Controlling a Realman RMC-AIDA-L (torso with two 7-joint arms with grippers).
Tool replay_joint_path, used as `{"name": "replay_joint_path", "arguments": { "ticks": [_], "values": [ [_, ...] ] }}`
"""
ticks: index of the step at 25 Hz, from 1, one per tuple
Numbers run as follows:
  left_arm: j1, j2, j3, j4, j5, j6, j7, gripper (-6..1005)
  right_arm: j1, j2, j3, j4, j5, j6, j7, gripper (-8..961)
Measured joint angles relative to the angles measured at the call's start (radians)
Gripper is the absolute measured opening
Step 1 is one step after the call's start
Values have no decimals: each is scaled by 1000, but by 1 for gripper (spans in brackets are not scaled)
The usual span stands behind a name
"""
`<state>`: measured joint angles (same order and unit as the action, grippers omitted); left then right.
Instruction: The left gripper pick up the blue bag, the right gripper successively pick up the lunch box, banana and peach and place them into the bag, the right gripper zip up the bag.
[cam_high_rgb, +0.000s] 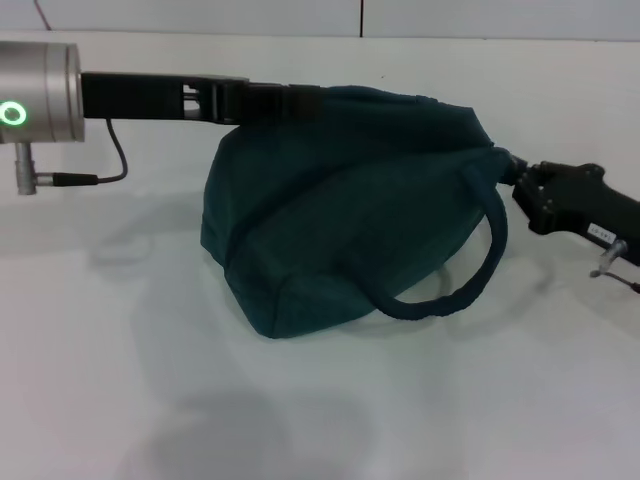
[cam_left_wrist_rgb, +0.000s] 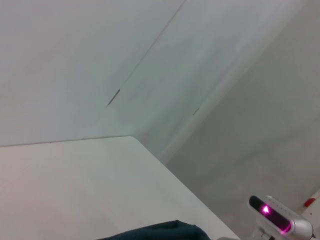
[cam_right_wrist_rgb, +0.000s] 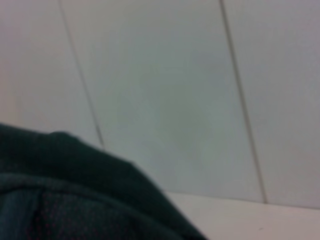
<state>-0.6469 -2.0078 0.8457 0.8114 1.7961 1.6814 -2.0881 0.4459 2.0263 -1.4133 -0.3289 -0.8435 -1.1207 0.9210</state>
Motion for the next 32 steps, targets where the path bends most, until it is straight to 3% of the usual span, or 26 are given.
{"name": "replay_joint_path", "arguments": {
  "ticks": [8, 9, 14, 20, 22, 32],
  "values": [
    [-30, -27, 28, 36, -1, 7, 33, 110, -16, 2, -16, 6, 5, -82, 5, 10],
    [-36, -42, 63, 69, -1, 3, 71, 117, -17, 2, -16, 9, 5, -84, 6, 10],
    [-53, -72, 136, 124, 28, -48, 119, 151, -19, 2, -15, 27, 6, -104, 6, 10],
    [-73, -77, 289, 136, 42, -205, 168, 368, -34, 2, -9, 30, 6, -134, 7, 10],
    [-73, -77, 328, 145, 55, -252, 167, 601, -39, 2, -7, 31, 6, -144, 7, 10],
    [-45, -79, 366, 256, 57, -309, 212, 636, -41, 2, -5, 40, 23, -153, 6, 10]
  ]
}}
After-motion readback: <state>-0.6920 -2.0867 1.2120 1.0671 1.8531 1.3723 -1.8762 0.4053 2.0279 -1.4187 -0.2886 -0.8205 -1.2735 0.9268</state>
